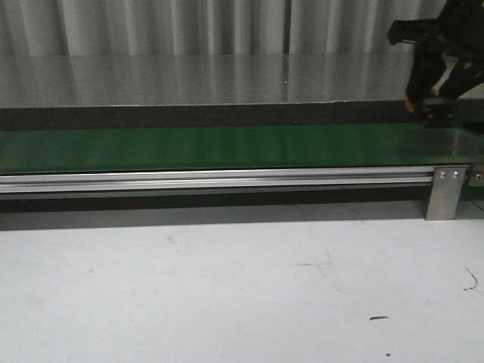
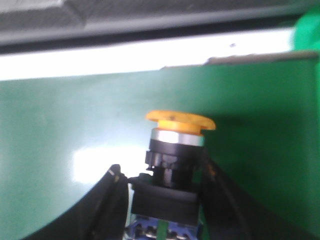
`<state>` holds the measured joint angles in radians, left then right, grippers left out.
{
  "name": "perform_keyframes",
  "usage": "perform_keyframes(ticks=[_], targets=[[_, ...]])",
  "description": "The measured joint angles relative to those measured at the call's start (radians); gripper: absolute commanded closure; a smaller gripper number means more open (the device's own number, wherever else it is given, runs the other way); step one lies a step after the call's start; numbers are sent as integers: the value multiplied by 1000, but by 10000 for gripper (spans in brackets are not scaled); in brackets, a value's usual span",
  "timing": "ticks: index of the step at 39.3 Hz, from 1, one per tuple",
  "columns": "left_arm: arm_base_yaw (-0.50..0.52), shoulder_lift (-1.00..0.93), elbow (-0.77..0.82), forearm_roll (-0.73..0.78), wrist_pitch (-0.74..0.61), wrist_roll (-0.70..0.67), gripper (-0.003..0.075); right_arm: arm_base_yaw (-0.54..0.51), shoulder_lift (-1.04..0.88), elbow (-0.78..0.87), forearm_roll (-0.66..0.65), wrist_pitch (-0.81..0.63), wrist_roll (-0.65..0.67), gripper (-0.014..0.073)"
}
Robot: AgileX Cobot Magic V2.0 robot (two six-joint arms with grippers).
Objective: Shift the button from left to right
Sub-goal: 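Lower the right gripper onto the button at the belt's end and grasp, then carry the button over the green bin and open the right gripper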
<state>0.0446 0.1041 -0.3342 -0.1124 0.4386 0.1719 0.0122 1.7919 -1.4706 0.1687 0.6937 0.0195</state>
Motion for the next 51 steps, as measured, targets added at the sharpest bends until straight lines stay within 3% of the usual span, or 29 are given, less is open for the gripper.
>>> perform_keyframes(ticks=[12,24,28,41,48,51], targets=[[0,0,0,0,0,0,741,-215,-18,-24,-61,19,0,403],[0,0,0,0,0,0,741,-400,110,-24,-105,-41,0,387],[0,0,0,0,0,0,741,-417,157,-24,-113,-43,0,347],[0,0,0,0,0,0,741,-419,193,-36,-115,-22,0,75],[0,0,0,0,0,0,741,-417,135,-66,-116,4,0,67],[0,0,0,0,0,0,741,-407,93,-78,-116,8,0,109]])
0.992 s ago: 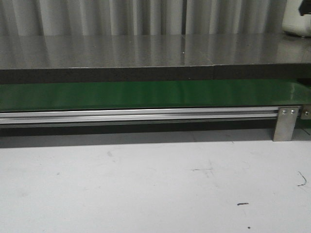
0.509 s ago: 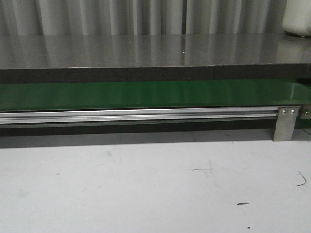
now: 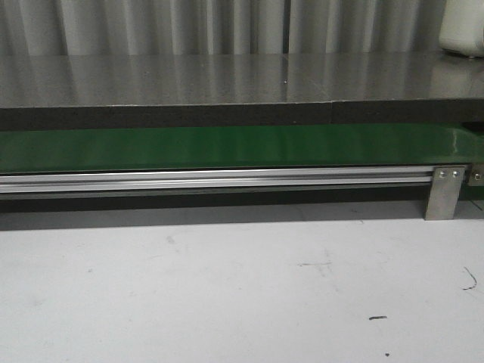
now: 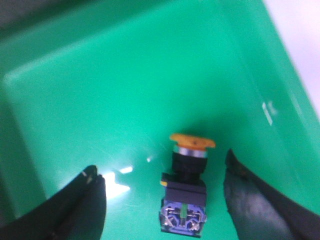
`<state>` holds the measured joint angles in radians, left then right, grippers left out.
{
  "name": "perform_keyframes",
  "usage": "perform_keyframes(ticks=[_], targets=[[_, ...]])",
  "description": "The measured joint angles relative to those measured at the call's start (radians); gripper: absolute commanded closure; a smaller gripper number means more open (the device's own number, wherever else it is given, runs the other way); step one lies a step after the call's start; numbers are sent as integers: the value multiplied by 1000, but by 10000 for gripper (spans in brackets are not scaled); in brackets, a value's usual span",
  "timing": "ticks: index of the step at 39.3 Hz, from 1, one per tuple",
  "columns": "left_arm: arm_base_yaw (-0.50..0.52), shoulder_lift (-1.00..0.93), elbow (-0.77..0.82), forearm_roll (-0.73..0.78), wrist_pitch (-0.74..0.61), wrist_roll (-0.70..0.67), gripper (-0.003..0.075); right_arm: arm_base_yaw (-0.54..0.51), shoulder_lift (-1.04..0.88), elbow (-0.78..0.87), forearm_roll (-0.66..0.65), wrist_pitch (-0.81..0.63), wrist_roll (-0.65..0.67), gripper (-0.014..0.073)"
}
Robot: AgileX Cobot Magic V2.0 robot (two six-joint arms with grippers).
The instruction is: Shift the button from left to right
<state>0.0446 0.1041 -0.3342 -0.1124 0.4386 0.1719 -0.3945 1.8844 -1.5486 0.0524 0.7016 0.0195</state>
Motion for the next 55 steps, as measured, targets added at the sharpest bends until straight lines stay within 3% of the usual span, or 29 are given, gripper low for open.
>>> perform_keyframes(ticks=[3,10,13,22,27,43,55], targets=[[0,0,0,0,0,0,741,24,-54,-8,0,0,0,221],[0,0,0,0,0,0,741,117,-164,-10,5,0,0,581],[0,0,0,0,0,0,741,161,-205,-10,10,2,0,666],[0,0,0,0,0,0,741,254,-329,-2,10,3,-11,662],[0,0,0,0,0,0,741,311,-457,86,10,-62,-38,662],[0,0,0,0,0,0,741,411,-1046,745,11,-439,-88,662],[0,0,0,0,0,0,741,411,-1482,1126,11,-478,-88,662]])
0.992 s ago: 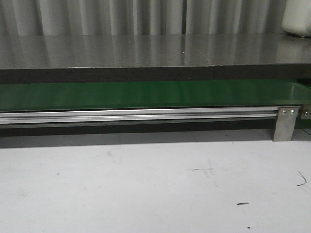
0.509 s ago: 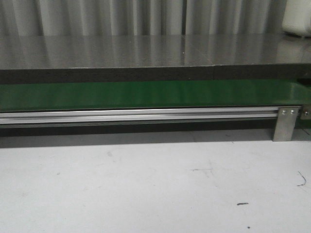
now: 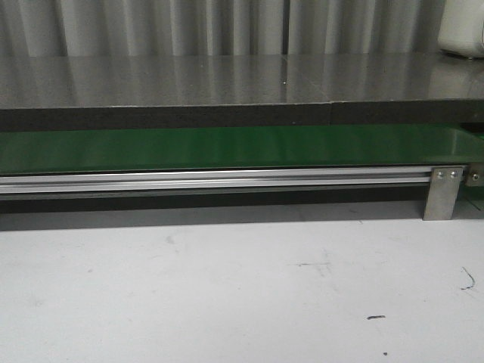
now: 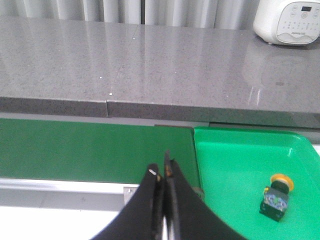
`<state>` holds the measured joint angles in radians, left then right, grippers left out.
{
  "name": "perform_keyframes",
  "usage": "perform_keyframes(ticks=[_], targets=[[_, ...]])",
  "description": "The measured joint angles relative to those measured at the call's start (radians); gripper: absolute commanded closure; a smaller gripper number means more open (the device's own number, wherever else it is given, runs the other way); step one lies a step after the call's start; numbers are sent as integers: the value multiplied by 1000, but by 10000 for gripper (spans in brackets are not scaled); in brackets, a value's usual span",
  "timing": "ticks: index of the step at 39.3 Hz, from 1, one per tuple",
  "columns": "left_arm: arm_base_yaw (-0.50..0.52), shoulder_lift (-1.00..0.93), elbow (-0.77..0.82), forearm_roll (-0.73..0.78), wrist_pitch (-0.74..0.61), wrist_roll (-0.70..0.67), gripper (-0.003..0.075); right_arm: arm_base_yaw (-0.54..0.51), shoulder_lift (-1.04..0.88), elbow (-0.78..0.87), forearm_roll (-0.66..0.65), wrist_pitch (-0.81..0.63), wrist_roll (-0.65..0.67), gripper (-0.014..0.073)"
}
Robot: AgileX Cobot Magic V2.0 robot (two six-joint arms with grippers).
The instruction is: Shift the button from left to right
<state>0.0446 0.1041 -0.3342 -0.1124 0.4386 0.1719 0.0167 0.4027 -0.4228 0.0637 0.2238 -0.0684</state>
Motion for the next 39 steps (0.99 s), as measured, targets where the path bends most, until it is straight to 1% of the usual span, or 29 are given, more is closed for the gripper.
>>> perform_keyframes(ticks=[5,10,16,39], targets=[[0,0,0,0,0,0,741,0,-136,89,0,-2,0,662],[0,0,0,0,0,0,741,0,-208,116,2,3,0,662],[0,0,0,0,0,0,741,0,-220,120,2,25,0,662],[0,0,0,0,0,0,741,0,-220,120,2,27,0,662]])
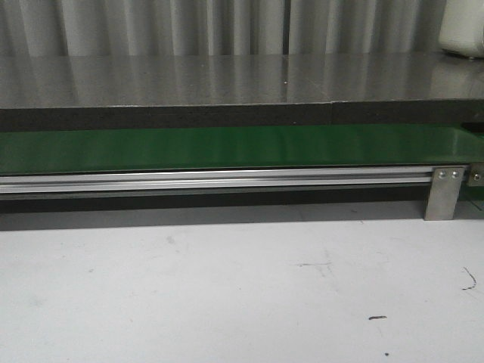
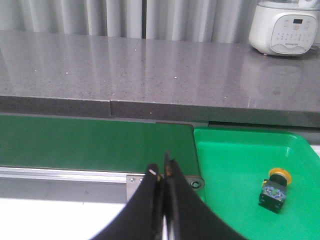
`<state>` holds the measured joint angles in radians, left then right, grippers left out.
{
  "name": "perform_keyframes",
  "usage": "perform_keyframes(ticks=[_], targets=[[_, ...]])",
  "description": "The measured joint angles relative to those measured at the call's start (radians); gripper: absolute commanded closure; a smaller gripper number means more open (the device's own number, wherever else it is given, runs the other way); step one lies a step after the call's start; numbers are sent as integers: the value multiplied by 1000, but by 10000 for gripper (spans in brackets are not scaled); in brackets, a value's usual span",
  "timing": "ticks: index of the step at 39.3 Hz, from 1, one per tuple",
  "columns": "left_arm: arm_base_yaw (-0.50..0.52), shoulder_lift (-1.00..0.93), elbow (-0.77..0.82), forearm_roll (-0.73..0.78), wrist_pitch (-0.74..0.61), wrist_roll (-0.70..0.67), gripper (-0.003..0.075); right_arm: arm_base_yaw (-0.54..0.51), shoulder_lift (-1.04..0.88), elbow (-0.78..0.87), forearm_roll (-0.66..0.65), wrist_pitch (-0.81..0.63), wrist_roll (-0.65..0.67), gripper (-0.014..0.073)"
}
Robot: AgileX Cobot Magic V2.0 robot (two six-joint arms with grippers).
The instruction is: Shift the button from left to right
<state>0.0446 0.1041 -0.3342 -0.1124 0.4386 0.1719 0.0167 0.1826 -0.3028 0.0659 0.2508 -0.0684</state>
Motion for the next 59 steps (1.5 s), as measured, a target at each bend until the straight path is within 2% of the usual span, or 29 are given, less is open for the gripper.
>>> perform_keyframes(ticks=[12,18,24,31,39,47,59], targets=[[0,0,0,0,0,0,741,0,0,0,0,0,0,662],[-6,-17,24,19,-41,-28,741,0,0,0,0,0,0,662],[-84,-71,102,123,-116,-159,741,0,0,0,0,0,0,662],[-164,-109,222,166,-235,-199,741,0,0,0,0,1,0,662],[-109,-109,339,126,-279,-199,741,0,0,0,0,1,0,662],[-54,-109,344,102,-291,-201,741,0,0,2,0,1,0,662],[-52,-109,344,101,-289,-201,741,0,0,2,0,1,0,662]])
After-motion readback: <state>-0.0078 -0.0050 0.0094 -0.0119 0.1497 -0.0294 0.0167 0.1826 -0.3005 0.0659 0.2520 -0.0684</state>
